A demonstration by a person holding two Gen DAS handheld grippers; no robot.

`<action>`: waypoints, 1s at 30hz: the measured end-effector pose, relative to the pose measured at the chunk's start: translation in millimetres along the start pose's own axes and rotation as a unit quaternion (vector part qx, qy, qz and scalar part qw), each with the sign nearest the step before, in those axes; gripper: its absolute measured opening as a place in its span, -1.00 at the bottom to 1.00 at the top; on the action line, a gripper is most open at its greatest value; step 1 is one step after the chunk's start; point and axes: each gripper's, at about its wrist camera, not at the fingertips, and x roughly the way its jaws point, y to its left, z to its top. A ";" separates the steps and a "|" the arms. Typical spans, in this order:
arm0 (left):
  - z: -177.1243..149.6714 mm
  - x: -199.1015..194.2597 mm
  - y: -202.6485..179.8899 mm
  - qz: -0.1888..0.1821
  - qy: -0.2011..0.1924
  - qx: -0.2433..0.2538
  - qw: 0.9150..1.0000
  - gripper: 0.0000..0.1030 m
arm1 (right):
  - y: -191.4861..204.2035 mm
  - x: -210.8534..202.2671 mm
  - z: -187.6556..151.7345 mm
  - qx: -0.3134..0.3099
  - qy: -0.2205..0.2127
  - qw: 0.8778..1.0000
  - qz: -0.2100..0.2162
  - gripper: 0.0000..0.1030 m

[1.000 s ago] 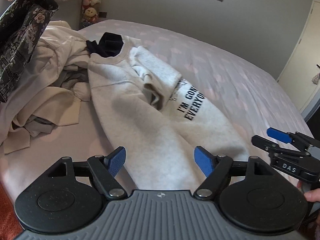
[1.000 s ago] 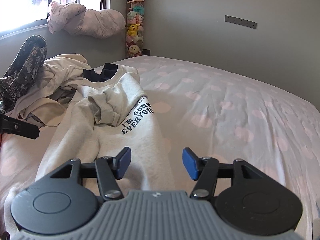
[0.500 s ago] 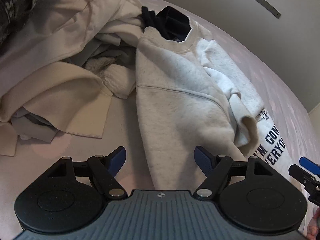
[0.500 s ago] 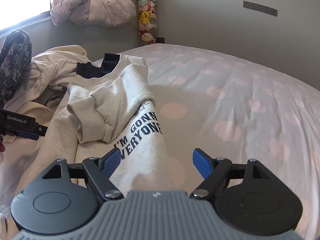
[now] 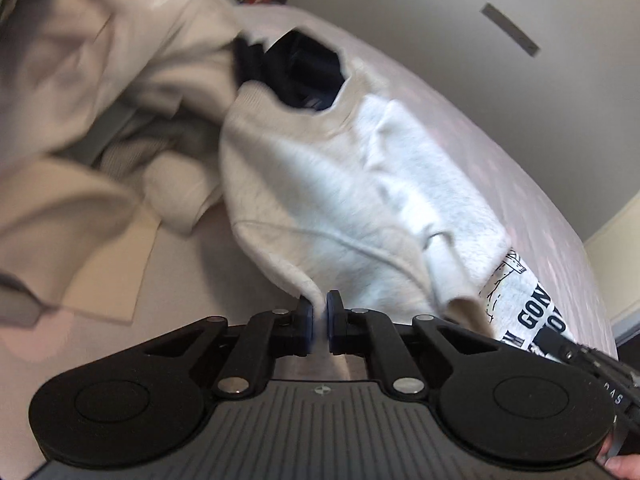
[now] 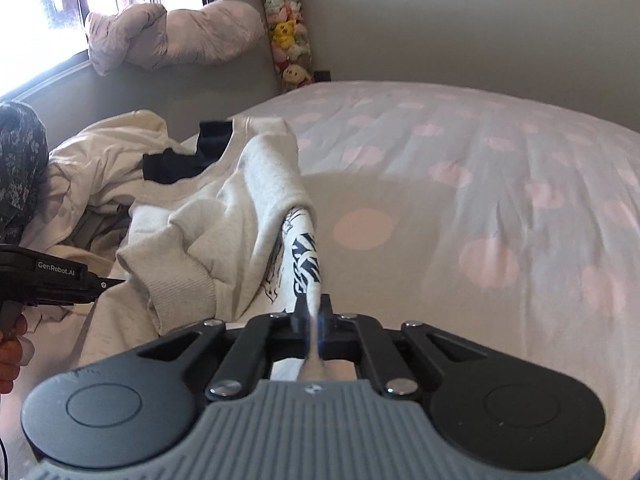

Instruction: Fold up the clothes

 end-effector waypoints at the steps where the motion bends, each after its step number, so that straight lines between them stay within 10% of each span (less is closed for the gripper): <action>1: 2.8 -10.2 -9.0 0.001 -0.009 0.012 1.000 -0.93 | -1.2 -11.6 3.2 -0.001 -0.015 1.000 -0.009 -0.93; 14: 11.3 -141.1 -100.3 0.002 -0.098 0.115 0.989 -0.99 | -24.4 -231.3 3.1 -0.019 -0.137 0.982 -0.127 -1.00; 18: 5.0 -179.5 -90.4 0.022 -0.113 0.110 0.987 -0.99 | -20.7 -227.7 -20.3 0.009 -0.085 0.993 -0.086 -0.84; 21: 4.5 -199.2 -60.3 0.052 -0.113 0.088 0.988 -0.98 | -7.3 -215.5 -34.7 0.007 -0.053 0.997 -0.056 -0.12; 30: -32.3 -194.9 39.0 0.106 -0.048 -0.002 0.993 -0.99 | 14.1 -156.8 -47.9 -0.010 0.021 1.000 -0.008 0.16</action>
